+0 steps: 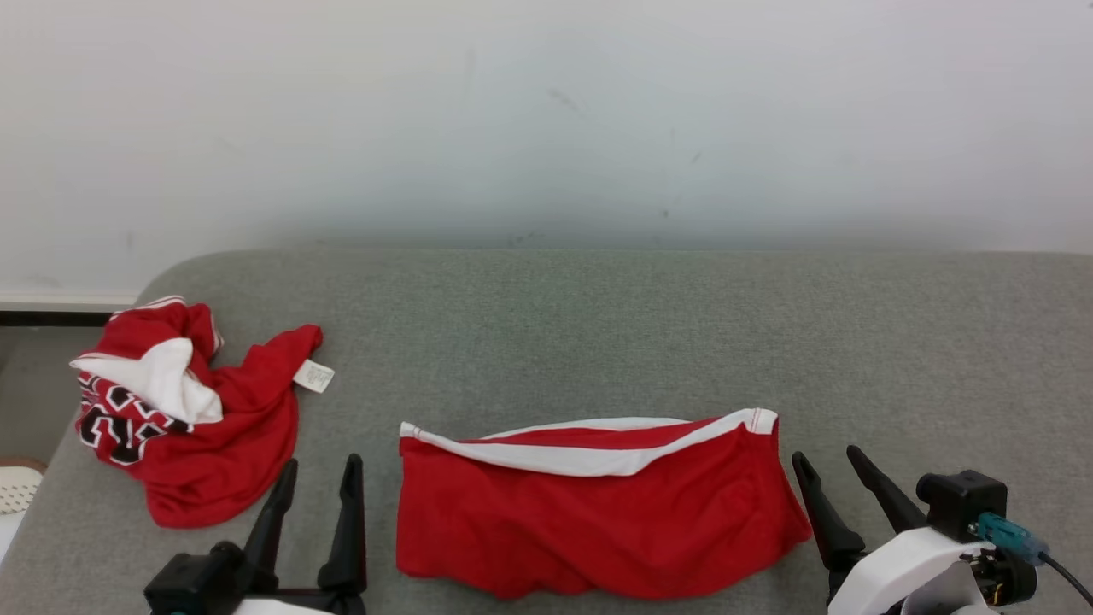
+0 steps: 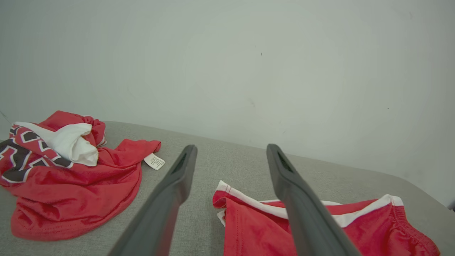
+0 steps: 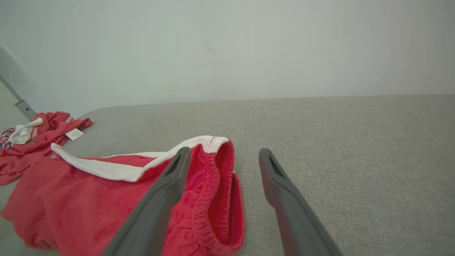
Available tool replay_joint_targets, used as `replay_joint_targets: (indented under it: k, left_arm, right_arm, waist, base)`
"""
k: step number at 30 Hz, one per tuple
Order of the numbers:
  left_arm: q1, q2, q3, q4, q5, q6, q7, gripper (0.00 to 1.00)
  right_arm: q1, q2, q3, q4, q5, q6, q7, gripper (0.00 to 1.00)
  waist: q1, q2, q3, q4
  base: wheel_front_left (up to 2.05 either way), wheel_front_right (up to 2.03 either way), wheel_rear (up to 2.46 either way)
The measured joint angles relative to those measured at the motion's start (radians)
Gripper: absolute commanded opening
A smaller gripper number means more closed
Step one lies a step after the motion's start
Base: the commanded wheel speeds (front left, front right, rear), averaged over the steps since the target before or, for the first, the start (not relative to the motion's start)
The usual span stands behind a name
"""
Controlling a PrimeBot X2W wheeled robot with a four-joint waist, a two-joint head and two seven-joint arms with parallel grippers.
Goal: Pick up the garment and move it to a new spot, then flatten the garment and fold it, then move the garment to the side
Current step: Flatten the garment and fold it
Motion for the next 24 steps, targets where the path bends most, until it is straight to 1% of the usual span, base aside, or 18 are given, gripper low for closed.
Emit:
replay_joint_targets:
  k: [4, 8, 18, 24]
  left_arm:
    - [-0.017, -0.011, -0.005, 0.023, 0.010, -0.013, 0.000, 1.00]
    - [-0.023, -0.016, -0.005, 0.043, 0.021, -0.021, 0.000, 1.00]
    - [-0.039, -0.024, 0.000, 0.057, 0.033, -0.033, 0.000, 1.00]
    - [-0.056, -0.026, 0.000, 0.064, 0.034, -0.038, 0.000, 1.00]
  right_arm:
    - [-0.057, 0.001, 0.001, 0.109, -0.006, 0.000, 0.056, 1.00]
    - [-0.089, 0.016, -0.004, 0.201, 0.000, 0.000, 0.098, 1.00]
    - [-0.154, 0.009, 0.004, 0.368, 0.049, 0.000, 0.136, 1.00]
    - [-0.191, 0.012, 0.014, 0.440, 0.119, 0.000, 0.177, 1.00]
  waist:
    - [0.0001, 0.0000, 0.004, 0.031]
    - [0.0001, 0.0000, 0.001, 0.059]
    - [0.0001, 0.0000, 0.020, 0.102]
    - [0.0001, 0.0000, 0.045, 0.121]
  base:
    - [0.00, 0.00, 0.00]
    - [0.00, 0.00, 0.00]
    - [0.00, 0.00, 0.00]
    - [0.00, 0.00, 0.00]
